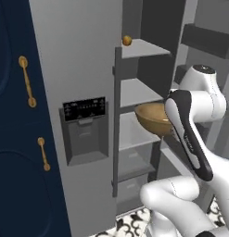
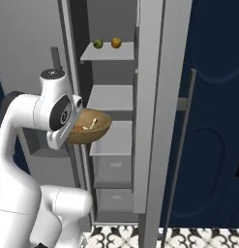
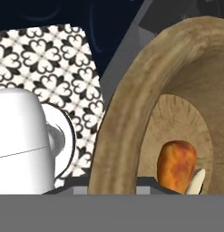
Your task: Pick the chicken drumstick and mushroom from their plates and place them in the bowl. Then put the bowl in the fridge.
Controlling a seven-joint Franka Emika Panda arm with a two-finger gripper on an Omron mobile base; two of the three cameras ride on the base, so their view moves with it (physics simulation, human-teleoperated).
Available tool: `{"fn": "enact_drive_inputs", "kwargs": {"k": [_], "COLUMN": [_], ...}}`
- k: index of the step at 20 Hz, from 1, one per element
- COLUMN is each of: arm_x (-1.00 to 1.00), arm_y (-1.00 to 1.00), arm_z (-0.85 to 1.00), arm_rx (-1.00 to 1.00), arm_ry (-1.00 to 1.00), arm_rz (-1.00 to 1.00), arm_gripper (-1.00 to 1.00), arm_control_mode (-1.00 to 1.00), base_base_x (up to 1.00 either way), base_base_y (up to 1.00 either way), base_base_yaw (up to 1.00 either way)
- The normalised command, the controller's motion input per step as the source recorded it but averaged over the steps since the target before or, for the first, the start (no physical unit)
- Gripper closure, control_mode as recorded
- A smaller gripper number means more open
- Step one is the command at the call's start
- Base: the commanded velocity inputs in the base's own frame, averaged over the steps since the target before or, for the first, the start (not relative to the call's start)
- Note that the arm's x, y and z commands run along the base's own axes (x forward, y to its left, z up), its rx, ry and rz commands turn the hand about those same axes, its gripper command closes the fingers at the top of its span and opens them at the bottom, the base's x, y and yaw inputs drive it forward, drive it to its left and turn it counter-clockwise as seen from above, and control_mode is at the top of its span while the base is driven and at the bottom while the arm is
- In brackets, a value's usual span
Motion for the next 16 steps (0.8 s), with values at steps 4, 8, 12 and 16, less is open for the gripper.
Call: {"fn": "enact_drive_inputs", "kwargs": {"k": [4, 8, 12, 16], "arm_x": [0.00, 0.00, 0.00, 0.00], "arm_y": [0.00, 0.00, 0.00, 0.00], "arm_z": [0.00, 0.00, 0.00, 0.00], "arm_rx": [0.00, 0.00, 0.00, 0.00], "arm_ry": [0.00, 0.00, 0.00, 0.00], "arm_rz": [0.00, 0.00, 0.00, 0.00], "arm_gripper": [1.00, 1.00, 1.00, 1.00], "arm_control_mode": [1.00, 1.00, 1.00, 1.00], "base_base_x": [0.49, 0.64, 0.58, 0.22], "base_base_y": [-0.24, -0.24, -0.26, -0.31], "base_base_yaw": [0.11, 0.03, 0.01, 0.07]}}
